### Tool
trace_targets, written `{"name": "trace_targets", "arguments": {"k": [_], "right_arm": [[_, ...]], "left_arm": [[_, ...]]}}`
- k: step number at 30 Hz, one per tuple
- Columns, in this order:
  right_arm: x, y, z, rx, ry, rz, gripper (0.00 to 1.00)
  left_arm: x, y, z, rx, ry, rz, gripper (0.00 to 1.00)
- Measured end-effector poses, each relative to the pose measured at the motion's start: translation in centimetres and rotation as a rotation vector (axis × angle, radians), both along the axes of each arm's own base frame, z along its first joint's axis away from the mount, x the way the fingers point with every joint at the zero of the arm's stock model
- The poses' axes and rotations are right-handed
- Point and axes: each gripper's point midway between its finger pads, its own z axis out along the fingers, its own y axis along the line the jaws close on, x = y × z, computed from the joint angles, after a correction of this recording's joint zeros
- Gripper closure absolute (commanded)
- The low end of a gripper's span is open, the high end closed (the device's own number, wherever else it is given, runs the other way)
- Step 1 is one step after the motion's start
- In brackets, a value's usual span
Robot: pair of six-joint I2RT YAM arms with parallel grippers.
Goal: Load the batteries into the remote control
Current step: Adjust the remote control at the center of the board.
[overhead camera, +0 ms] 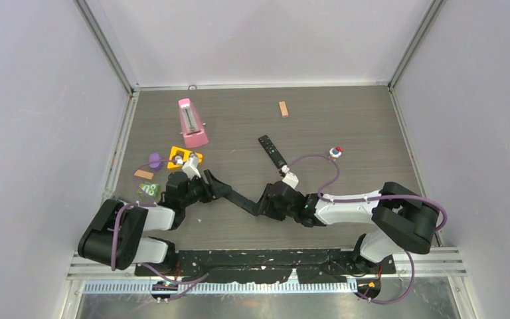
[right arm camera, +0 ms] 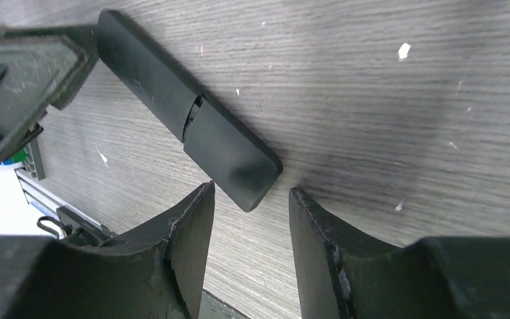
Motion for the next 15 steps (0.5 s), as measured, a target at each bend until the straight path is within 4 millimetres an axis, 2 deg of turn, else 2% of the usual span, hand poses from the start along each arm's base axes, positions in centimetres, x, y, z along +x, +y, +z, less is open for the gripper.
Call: {"name": "trace_targets", "arguments": {"k": [4, 9, 15], "right_arm": [[0.7, -0.1, -0.1, 0.003, -0.007, -0.015, 0.47], [1.1, 0.8, 0.0, 0.034, -0.018, -0.007, 0.47], [1.4, 1.6, -0.2, 0.070, -0.029, 0.000, 0.59]], "left_arm": [[-0.9, 0.3, 0.0, -0.007, -0.007, 0.009, 0.42], [-1.3, 0.6, 0.0, 0.003, -0.002, 0.022, 0.41], [-1.0, 1.5, 0.0, 0.048, 0.012, 0.071, 0.41]]}}
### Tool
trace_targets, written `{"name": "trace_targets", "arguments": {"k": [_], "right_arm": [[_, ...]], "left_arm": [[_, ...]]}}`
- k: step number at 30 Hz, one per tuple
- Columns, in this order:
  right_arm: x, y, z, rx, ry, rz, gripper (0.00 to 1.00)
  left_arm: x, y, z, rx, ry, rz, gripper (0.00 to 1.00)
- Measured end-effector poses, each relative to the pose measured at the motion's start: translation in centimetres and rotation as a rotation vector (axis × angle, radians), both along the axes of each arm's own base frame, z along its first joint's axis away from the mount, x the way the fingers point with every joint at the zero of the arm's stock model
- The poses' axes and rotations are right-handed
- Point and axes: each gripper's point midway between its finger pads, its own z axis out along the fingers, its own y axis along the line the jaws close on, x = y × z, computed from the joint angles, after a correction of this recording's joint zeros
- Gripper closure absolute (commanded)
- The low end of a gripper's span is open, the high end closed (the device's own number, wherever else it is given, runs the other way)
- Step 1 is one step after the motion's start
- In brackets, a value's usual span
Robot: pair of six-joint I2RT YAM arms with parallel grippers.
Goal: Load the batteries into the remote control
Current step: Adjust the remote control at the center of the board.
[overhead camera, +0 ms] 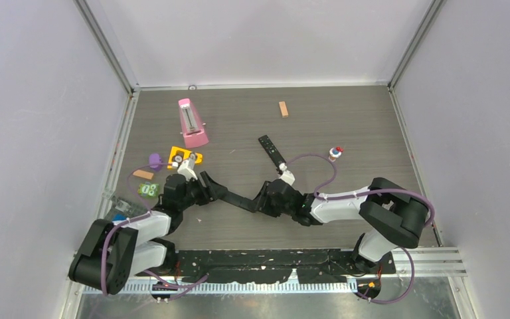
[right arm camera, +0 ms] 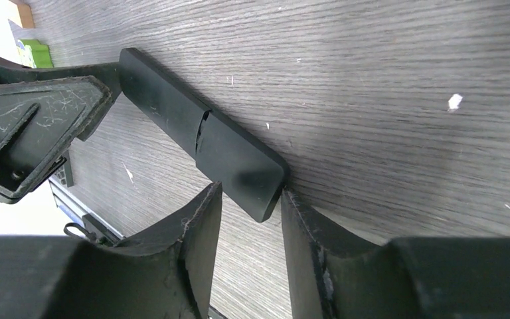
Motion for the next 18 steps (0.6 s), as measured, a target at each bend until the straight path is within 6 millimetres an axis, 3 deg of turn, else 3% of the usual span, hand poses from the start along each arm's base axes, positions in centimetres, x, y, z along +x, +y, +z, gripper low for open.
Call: {"name": "trace_targets", "arguments": {"k": [7, 13, 18], "right_arm": [[0.06, -0.15, -0.52, 0.013, -0.011, -0.007, 0.72], [-0.05, -0.37, -0.69, 0.039, -0.029, -0.007, 0.91], [-0.19, -0.52, -0.55, 0.082, -0.064, 0.004, 0.95]], "left_arm": [[0.09, 0.54, -0.04, 0.039, 0.044, 0.027, 0.40], [0.20, 0.55, -0.11, 0.051, 0.069, 0.032, 0.40], [0.32, 0.55, -0.16, 0.051, 0.080, 0.039, 0.41]]}}
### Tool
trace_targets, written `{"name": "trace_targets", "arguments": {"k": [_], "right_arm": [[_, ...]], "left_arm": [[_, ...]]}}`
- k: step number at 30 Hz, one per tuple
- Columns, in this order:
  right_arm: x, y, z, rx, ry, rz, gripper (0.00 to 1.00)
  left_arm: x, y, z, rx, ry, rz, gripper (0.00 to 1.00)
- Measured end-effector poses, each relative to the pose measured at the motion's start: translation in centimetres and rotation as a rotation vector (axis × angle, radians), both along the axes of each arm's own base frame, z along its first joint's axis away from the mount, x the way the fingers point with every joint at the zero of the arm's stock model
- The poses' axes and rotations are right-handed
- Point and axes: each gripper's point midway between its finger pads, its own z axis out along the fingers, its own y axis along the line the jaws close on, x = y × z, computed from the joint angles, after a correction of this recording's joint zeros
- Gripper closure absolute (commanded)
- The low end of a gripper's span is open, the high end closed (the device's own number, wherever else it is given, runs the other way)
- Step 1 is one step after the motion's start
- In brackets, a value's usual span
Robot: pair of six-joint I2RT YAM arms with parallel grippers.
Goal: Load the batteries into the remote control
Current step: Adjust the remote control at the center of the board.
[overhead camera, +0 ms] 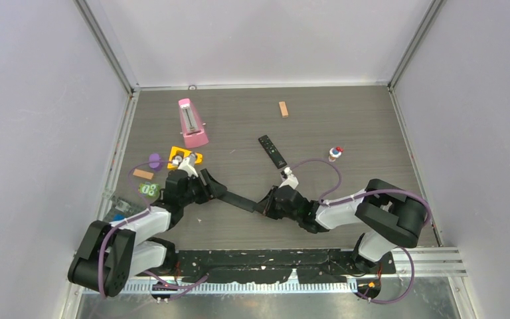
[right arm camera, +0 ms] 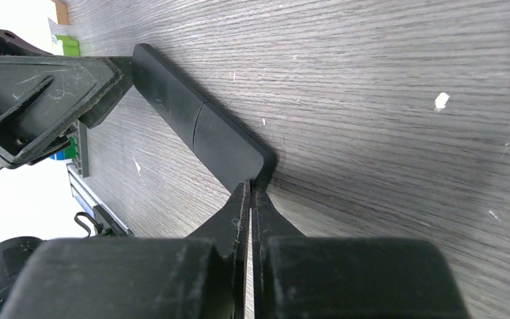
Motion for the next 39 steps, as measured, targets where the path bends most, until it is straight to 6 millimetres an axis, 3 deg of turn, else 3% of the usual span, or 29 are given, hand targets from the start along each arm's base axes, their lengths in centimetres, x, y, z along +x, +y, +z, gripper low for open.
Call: {"name": "trace_targets", "arguments": {"k": [8, 21, 28, 33, 39], "right_arm": [[0.0, -0.1, 0.2, 0.010, -0.042, 0.022, 0.95], [0.1, 1.1, -0.1, 0.034, -0.014, 0.031, 0.87], [0.3, 1.6, -0.2, -0.022, 0.027, 0.031, 0.84], [0.4, 1.9, -0.4, -0.086, 0.057, 0.037, 0.65], [0.7, 2.2, 0.2, -0.118, 0.033, 0.042, 0.55]], "left_arm": [[0.2, -0.1, -0.1, 0.000, 0.010, 0.002, 0.44], [1.5, 0.3, -0.6, 0.044, -0.034, 0.029, 0.63], [2.0, 0.5, -0.8, 0.075, -0.070, 0.058, 0.66], [2.3, 0.5, -0.9, 0.098, -0.093, 0.072, 0.66], [1.9, 0.6, -0.6, 0.133, -0.075, 0.067, 0.56]]}}
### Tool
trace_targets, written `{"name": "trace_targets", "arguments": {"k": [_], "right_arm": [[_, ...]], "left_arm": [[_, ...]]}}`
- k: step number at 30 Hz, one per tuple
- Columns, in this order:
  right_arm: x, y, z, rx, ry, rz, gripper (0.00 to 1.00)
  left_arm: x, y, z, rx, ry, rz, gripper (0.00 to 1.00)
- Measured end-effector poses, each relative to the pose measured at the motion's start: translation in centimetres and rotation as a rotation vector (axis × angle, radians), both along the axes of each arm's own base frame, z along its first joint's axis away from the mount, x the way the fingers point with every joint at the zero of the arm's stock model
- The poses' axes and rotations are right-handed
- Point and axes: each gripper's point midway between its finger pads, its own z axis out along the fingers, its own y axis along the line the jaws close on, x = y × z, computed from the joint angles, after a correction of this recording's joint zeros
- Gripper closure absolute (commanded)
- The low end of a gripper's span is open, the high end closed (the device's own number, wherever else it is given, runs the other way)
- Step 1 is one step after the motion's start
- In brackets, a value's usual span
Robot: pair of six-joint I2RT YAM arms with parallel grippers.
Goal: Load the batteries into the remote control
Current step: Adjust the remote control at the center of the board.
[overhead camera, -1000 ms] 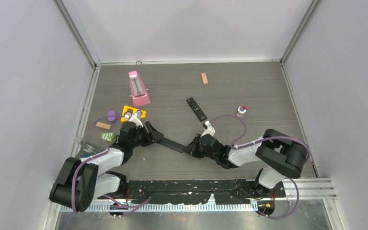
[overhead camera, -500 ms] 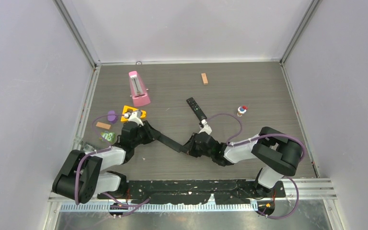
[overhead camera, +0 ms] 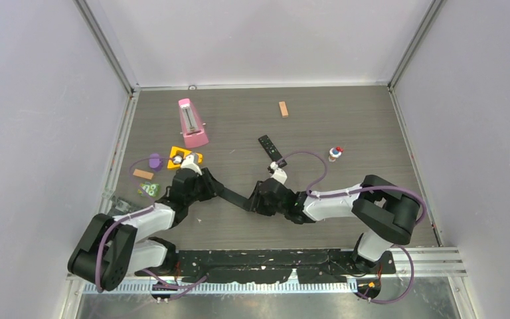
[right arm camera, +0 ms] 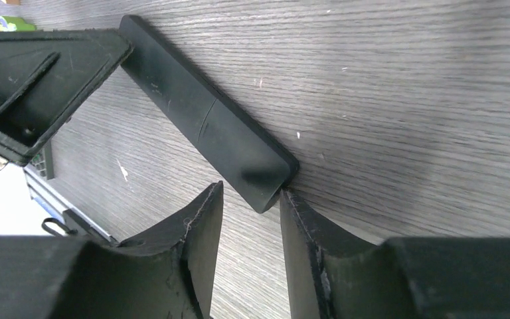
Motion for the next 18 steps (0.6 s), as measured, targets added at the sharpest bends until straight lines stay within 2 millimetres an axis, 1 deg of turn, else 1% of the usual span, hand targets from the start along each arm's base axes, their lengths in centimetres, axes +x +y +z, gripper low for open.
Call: {"name": "trace_targets", "arguments": {"k": [5, 8, 10, 12, 14, 16, 18], "right_arm": [[0.2, -1.0, 0.3, -0.050, -0.038, 0.004, 0.42], [0.3, -1.8, 0.6, -0.090, -0.062, 0.007, 0.36], [0.2, -2.8, 0.6, -0.128, -0.074, 0.009, 0.31], [-0.2, -3.8, 0.7, -0.165, -0.089, 0.024, 0.23], [-0.6, -4.9, 0.9, -0.201, -0.108, 0.045, 0.18], [-0.9, -5.8, 1.0, -0.233, -0.139, 0.085, 0.14], [-1.0, -6.3, 1.3, -0.273, -0.182, 0.148, 0.13]], "left_arm": [[-1.6, -0.4, 0.2, 0.044, 0.085, -0.042, 0.46], [-2.2, -0.3, 0.3, 0.070, 0.122, -0.055, 0.40], [-2.5, -0.1, 0.3, 0.088, 0.135, -0.057, 0.37], [-2.7, 0.1, 0.4, 0.099, 0.144, -0.052, 0.31], [-2.9, 0.5, 0.5, 0.112, 0.152, -0.046, 0.27], [-3.2, 1.0, 0.8, 0.131, 0.158, -0.032, 0.22], [-3.3, 1.5, 1.3, 0.149, 0.156, -0.017, 0.18]]}}
